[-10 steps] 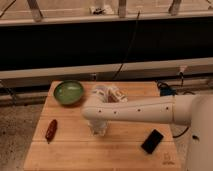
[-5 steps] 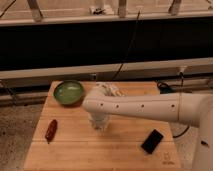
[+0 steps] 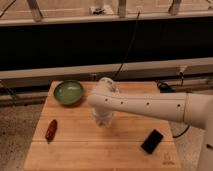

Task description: Place the white sponge in the ceramic cup

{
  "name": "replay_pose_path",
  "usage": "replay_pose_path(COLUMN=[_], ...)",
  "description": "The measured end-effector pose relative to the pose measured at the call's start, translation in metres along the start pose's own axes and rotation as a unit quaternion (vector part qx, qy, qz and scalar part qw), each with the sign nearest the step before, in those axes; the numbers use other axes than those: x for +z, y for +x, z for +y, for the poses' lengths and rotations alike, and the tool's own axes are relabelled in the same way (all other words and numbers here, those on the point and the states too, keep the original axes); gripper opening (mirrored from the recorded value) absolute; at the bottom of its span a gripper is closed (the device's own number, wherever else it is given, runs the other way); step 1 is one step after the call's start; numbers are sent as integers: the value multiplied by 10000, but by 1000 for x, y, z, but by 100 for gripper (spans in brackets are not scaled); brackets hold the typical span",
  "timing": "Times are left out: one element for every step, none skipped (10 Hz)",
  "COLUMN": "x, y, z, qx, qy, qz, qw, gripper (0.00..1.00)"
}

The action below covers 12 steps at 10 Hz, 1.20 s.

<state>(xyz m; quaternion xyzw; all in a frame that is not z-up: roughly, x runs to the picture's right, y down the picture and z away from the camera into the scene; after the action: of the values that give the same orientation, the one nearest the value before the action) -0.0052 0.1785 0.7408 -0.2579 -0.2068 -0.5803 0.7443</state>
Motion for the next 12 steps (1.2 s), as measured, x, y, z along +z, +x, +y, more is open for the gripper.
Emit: replay_pose_path(x=[-3,-9,-15,-17,-18,-22,-25,-27,-28,-31,-33,-36], y=[5,10,16,17,18,22,26,29,32,34,37,46], z=[5,11,17,20,18,20,26,31,30,28,29,29], qx=[12,21,34,53,52,57,39,21,-31,-56,-63,-75], qy=[4,20,32,32,40,51,40,26,39,38,27,38], qz=[16,36,48,53,52,72,80,79,88,100,114,146], qw=[10000,10000,10000,10000,10000,9999,10000,10000,9999,9999,9999,9999], gripper=[1,1,1,1,1,1,1,1,1,1,1,1])
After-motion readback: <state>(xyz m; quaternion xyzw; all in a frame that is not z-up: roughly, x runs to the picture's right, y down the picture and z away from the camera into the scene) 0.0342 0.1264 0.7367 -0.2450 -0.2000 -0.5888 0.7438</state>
